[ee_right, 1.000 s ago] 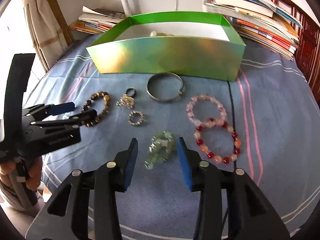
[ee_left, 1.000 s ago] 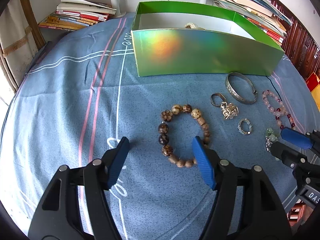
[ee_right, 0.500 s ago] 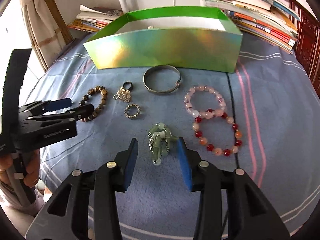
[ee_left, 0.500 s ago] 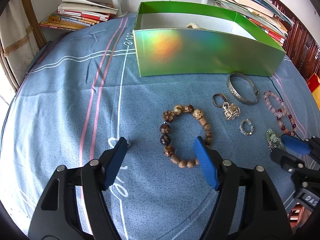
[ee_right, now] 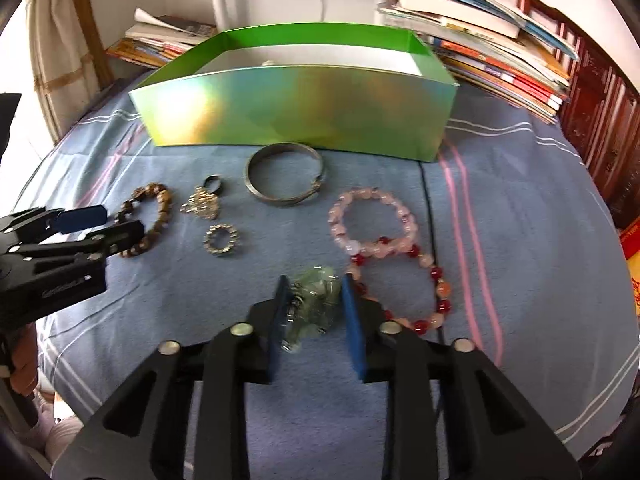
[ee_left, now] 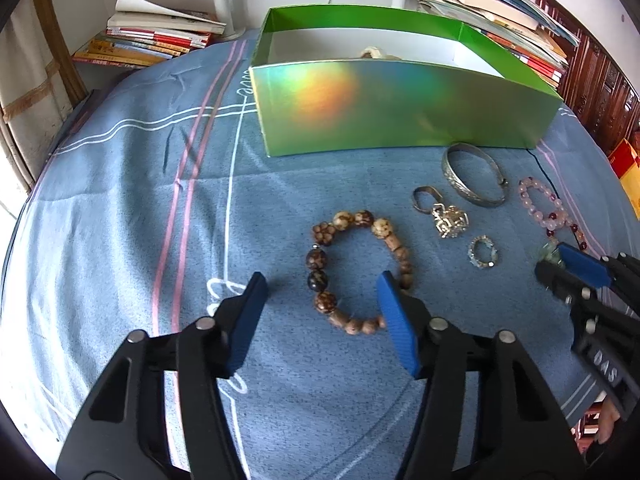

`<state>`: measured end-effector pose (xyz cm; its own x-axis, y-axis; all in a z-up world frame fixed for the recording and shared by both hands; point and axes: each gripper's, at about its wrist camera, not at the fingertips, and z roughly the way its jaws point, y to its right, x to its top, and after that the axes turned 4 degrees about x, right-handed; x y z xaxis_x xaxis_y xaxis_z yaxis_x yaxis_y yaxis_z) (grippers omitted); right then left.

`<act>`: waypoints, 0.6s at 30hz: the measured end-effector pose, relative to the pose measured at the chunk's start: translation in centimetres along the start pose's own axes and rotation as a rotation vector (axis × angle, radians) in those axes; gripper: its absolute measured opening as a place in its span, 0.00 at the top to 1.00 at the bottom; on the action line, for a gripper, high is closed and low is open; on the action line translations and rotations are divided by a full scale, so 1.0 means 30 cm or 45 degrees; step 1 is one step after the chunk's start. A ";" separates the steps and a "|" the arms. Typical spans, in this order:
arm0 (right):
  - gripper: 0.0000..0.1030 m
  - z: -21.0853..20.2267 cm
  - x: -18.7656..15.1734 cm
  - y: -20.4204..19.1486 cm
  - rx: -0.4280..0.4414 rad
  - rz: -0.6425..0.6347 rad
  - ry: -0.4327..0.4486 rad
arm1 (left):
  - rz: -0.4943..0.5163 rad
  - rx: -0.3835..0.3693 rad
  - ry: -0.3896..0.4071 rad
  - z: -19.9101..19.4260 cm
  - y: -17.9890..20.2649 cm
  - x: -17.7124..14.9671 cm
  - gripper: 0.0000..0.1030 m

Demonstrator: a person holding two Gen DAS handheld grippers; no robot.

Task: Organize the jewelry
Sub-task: 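Close the right gripper on the green jade pendant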

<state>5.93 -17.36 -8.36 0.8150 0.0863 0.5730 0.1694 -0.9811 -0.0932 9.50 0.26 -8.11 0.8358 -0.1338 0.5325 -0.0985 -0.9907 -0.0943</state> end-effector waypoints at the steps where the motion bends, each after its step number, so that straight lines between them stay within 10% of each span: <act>1: 0.75 0.001 0.001 0.007 -0.001 0.003 0.000 | 0.001 -0.001 0.000 -0.001 0.002 0.000 0.46; 12: 0.75 -0.001 0.000 0.004 -0.016 -0.007 0.012 | -0.007 -0.018 0.000 0.005 -0.012 -0.001 0.42; 18: 0.75 0.000 -0.002 0.003 -0.021 -0.003 0.029 | -0.056 0.005 -0.011 0.003 -0.016 0.007 0.57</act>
<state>5.89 -17.46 -8.39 0.8017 0.0852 0.5916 0.1625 -0.9836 -0.0786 9.76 0.70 -8.04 0.8440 -0.0899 0.5287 -0.0596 -0.9955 -0.0741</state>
